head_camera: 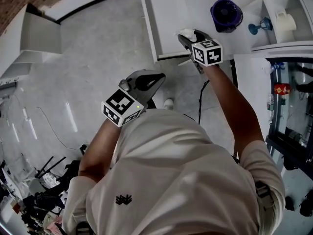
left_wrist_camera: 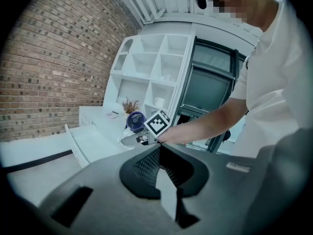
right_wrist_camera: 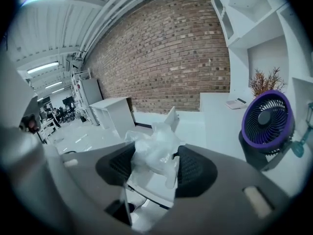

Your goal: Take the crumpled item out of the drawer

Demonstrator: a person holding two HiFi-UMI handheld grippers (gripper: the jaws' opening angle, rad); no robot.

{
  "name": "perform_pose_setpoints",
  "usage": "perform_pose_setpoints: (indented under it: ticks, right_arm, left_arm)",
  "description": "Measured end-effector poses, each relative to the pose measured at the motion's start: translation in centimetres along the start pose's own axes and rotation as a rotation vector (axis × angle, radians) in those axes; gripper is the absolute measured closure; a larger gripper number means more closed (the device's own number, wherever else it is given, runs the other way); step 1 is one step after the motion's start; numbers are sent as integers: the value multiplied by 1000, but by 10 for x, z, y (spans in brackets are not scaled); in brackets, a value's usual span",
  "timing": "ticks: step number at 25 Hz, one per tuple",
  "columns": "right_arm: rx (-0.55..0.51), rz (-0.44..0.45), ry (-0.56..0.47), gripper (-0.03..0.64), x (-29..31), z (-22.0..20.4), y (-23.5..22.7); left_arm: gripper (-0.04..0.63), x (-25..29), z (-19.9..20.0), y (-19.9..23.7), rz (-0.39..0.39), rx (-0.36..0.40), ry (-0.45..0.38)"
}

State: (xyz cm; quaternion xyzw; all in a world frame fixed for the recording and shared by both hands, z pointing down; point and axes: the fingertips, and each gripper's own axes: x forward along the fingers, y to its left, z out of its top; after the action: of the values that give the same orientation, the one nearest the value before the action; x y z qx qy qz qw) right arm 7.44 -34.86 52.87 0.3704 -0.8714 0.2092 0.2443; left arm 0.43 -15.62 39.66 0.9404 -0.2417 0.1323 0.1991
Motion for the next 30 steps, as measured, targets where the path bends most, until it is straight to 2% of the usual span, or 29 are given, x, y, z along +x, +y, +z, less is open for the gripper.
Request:
perform_pose_setpoints:
  ticks: [18,30]
  right_arm:
    - [-80,64,-76,385,-121,3,55]
    - [-82,92,-112,387,-176,-3,77]
  left_arm:
    - [589,-6,-9,-61,63,9,-21]
    - [589,-1,-19,-81,61,5,-9]
